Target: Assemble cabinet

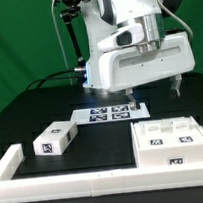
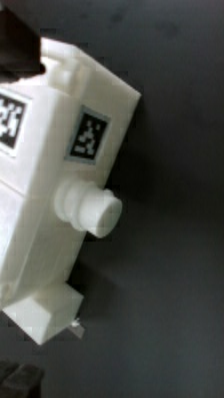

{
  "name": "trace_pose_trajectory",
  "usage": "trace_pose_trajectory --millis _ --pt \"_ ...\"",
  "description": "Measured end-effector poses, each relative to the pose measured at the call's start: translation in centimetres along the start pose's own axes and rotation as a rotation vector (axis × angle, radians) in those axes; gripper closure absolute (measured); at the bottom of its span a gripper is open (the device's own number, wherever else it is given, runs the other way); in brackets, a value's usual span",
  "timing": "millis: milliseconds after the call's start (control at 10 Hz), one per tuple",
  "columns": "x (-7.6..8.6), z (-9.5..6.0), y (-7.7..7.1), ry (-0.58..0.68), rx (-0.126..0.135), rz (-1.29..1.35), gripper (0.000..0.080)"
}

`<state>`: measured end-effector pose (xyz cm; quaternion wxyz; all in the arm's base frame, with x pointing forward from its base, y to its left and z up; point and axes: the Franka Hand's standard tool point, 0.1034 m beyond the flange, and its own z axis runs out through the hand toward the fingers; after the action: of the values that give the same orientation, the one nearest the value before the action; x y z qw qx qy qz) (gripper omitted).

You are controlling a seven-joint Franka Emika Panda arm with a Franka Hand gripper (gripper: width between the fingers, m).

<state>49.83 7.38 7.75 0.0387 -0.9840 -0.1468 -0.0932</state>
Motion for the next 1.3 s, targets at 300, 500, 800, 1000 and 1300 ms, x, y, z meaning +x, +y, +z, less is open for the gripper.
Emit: trace_pose_trajectory --millis 300,500,800,1000,1300 --pt "-0.7 1.1 -0.7 -0.019 0.007 0.204 0.0002" --pt "-0.7 1.1 -0.8 -0.017 0.014 0.264 0.0002" --pt "-1.0 2.0 -0.4 -0.027 0.016 0.250 0.0002" --pt "-1.0 3.6 0.0 -0.038 0.024 0.260 0.0002" --pt "-1.3 4.9 0.0 -0.041 0.030 0.250 0.0002"
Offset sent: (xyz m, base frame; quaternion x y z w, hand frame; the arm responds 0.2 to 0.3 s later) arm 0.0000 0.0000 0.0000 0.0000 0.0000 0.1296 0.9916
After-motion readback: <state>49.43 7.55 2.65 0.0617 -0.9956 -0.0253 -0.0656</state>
